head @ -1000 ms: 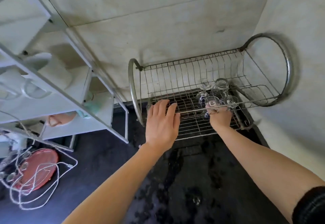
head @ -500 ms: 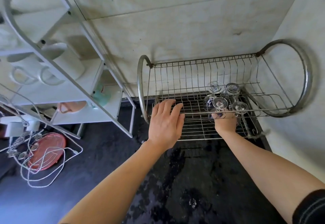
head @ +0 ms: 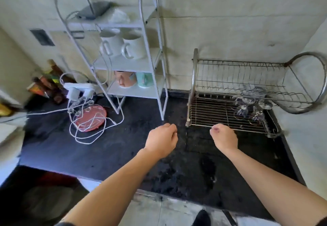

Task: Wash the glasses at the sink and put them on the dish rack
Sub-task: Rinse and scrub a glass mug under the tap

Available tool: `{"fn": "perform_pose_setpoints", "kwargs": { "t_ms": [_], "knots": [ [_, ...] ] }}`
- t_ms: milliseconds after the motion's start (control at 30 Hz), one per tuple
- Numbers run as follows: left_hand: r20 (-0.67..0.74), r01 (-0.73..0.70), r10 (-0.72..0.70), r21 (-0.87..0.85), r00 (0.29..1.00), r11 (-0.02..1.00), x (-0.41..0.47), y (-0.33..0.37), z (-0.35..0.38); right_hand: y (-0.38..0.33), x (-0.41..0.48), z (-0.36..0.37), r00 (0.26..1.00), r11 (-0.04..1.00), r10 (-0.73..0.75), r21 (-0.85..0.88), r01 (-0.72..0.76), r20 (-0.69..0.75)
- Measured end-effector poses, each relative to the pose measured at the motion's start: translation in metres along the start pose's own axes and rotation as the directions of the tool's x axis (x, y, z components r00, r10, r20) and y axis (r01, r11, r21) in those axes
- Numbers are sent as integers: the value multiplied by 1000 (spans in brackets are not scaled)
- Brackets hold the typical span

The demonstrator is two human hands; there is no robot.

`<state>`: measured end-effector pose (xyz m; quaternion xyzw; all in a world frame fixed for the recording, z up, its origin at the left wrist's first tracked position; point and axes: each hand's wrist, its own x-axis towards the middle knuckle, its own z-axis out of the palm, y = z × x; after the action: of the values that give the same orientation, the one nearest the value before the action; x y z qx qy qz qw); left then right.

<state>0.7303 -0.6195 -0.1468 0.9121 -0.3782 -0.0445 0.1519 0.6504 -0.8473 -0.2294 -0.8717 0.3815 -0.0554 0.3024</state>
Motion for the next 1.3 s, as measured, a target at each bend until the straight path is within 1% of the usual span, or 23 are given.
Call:
{"fn": "perform_pose_setpoints", "kwargs": {
  "t_ms": [67, 133, 233, 333, 400, 533, 600, 700, 900, 1033, 1133, 1300],
  "knots": [
    [55, 113, -116, 42, 992, 993, -52, -40, -3, -35, -38, 28, 992, 995, -102, -5, 102, 70],
    [71, 234, -240, 76, 968, 969, -106, -79, -5, -72, -77, 59, 968, 980, -196, -4, 199, 160],
    [65, 402, -409, 95, 910, 911, -186, -133, -14, -131, -132, 105, 893, 934, -343, 7, 357, 292],
    [31, 563, -567, 82, 823, 822, -257, -179, -25, -185, -184, 146, 778, 865, -475, 54, 500, 411],
    [5, 640, -642, 81, 766, 764, -299, -204, -30, -218, -214, 170, 697, 810, -540, 66, 582, 472],
    [-55, 766, -764, 61, 642, 640, -373, -245, -40, -278, -265, 218, 515, 678, -618, 71, 731, 594],
    [-66, 814, -812, 44, 580, 579, -405, -264, -43, -305, -287, 241, 449, 620, -635, 69, 781, 629],
    [-75, 872, -869, 7, 489, 490, -440, -295, -50, -346, -312, 277, 340, 550, -661, 123, 826, 669],
    [-83, 949, -948, -55, 306, 311, -489, -370, -79, -434, -352, 361, 164, 460, -665, 226, 859, 729],
    [-101, 971, -975, -117, 197, 209, -509, -411, -104, -497, -375, 403, 39, 364, -651, 266, 892, 758],
    [-128, 980, -985, -147, 114, 132, -523, -436, -117, -541, -394, 431, -22, 304, -641, 281, 910, 767],
    [-103, 973, -995, -229, -10, 14, -555, -484, -127, -598, -429, 481, -77, 274, -613, 303, 913, 786]
  ]
}}
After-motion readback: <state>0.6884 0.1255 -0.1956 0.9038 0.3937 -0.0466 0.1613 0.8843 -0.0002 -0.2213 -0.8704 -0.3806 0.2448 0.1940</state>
